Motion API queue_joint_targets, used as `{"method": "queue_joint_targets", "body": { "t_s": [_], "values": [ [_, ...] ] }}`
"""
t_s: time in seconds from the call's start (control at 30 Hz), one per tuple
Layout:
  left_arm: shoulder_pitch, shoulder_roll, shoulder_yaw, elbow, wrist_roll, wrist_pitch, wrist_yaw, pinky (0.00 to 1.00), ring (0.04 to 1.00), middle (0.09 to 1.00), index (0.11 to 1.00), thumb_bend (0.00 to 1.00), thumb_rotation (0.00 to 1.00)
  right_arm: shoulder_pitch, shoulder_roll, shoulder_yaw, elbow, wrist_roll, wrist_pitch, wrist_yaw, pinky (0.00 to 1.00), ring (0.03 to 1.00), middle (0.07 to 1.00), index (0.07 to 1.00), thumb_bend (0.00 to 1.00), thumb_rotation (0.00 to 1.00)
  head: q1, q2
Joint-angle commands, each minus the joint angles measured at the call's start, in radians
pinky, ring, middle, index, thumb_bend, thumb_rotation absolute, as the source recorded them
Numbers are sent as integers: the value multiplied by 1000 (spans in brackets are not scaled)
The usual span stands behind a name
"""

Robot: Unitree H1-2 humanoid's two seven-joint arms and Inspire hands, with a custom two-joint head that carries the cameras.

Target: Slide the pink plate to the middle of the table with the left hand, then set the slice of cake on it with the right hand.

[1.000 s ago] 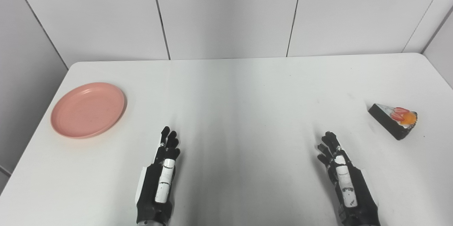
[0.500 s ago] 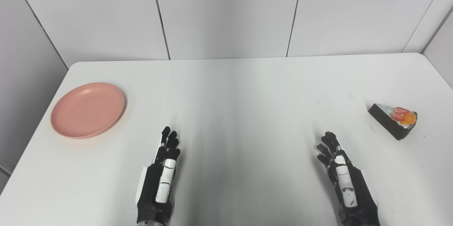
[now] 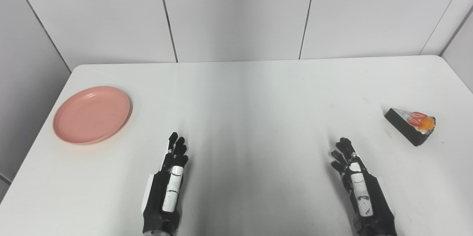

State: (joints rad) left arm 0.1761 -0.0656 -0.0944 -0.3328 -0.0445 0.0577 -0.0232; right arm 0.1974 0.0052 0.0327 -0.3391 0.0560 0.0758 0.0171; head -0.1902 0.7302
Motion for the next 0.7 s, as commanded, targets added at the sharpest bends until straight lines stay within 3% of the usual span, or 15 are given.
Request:
{"method": "queue_joint_targets", "body": {
  "t_s": [0.0, 0.67],
  "values": [
    [-6, 8, -4, -18, 3, -16, -9, 1000, 998, 1000, 1000, 690, 856, -2, 2, 1, -23, 0, -45, 5, 924, 921, 943, 938, 920, 956, 1, 0],
    [-6, 16, -8, -25, 1, -1, -13, 1000, 1000, 1000, 1000, 699, 851, -2, 1, 4, -25, -8, -45, 6, 913, 920, 945, 943, 917, 957, -3, 0]
  ]
}}
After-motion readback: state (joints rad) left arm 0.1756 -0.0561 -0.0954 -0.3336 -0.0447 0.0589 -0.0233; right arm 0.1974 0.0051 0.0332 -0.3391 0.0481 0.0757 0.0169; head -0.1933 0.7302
